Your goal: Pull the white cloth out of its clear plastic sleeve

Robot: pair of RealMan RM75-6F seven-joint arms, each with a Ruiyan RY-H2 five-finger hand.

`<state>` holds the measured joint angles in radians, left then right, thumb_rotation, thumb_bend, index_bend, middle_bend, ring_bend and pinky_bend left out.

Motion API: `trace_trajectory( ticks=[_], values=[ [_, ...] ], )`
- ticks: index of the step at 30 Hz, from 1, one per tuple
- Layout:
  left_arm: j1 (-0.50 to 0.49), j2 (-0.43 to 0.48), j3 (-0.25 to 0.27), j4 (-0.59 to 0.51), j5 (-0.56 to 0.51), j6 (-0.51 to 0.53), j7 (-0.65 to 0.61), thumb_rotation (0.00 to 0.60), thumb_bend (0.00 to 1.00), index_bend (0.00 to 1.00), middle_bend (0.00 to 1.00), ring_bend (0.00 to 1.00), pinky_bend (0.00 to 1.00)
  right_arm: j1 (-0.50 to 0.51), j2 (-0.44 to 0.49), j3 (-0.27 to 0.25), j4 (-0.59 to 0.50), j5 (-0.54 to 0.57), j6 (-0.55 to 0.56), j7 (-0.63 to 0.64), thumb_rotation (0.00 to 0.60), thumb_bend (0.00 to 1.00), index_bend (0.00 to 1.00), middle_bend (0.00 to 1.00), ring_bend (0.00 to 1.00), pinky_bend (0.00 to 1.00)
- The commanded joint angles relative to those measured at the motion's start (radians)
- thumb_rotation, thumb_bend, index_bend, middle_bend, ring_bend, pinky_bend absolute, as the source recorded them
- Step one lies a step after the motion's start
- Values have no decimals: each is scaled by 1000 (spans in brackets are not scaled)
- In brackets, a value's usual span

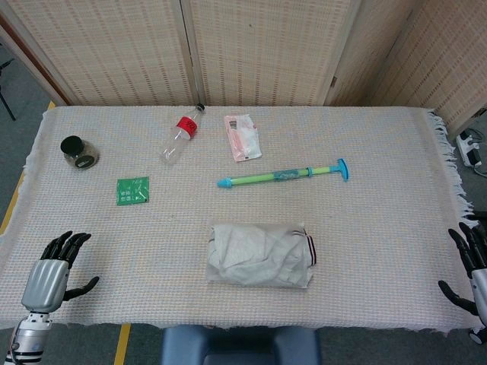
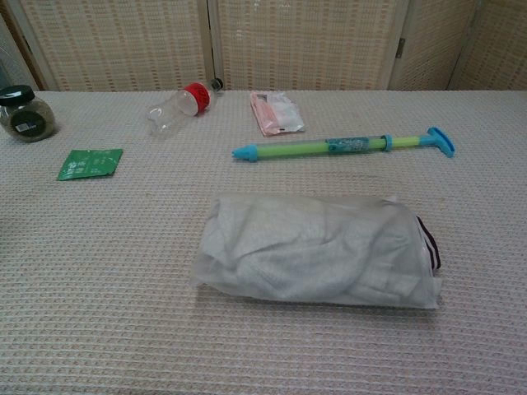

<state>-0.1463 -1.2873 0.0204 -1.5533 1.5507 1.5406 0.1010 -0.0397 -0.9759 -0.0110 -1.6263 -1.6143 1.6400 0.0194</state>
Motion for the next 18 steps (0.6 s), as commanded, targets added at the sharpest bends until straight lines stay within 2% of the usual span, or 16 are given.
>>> trace_trajectory(
  ticks=[1,4,6,8,9,10,11,13,15,18],
  values=[
    [-1,6,12,-7,17,-13,-13,532,220,197,217,120,194,3,-2,2,-3,-1,-7,-6,600,168,0,0,0,0],
    [-10,6,39,-22,56,-40,-79,536,219,197,218,122,206,7,-5,1,-5,-6,-17,-17,600,168,0,0,0,0],
    [-16,-8,61,-32,85,-63,-105,537,218,200,271,161,279,8,-8,1,-8,-8,-20,-24,600,169,0,0,0,0],
    [-32,-28,76,-37,119,-90,-101,535,214,215,470,375,526,9,-11,2,-12,-9,-23,-30,600,169,0,0,0,0],
    [-43,-39,84,-39,138,-107,-92,535,212,223,557,472,615,10,-13,2,-15,-10,-24,-34,600,169,0,0,0,0],
    [-55,-56,92,-43,158,-130,-75,535,209,233,711,636,746,12,-15,3,-19,-11,-28,-39,600,168,0,0,0,0],
    [-63,-73,95,-45,173,-142,-60,535,208,250,829,754,830,15,-18,4,-21,-13,-31,-45,600,168,0,0,0,0],
    [-72,-138,82,-12,213,-131,-1,536,207,297,963,903,939,21,-27,6,-26,-17,-40,-64,600,169,0,0,0,0],
    [-79,-222,71,40,251,-114,19,545,206,366,1000,983,993,27,-34,6,-30,-17,-53,-83,600,168,0,0,0,0],
    [-104,-300,62,80,255,-148,0,559,206,439,1000,1000,1000,33,-38,4,-34,-13,-71,-93,600,168,0,0,0,0]
  ],
)
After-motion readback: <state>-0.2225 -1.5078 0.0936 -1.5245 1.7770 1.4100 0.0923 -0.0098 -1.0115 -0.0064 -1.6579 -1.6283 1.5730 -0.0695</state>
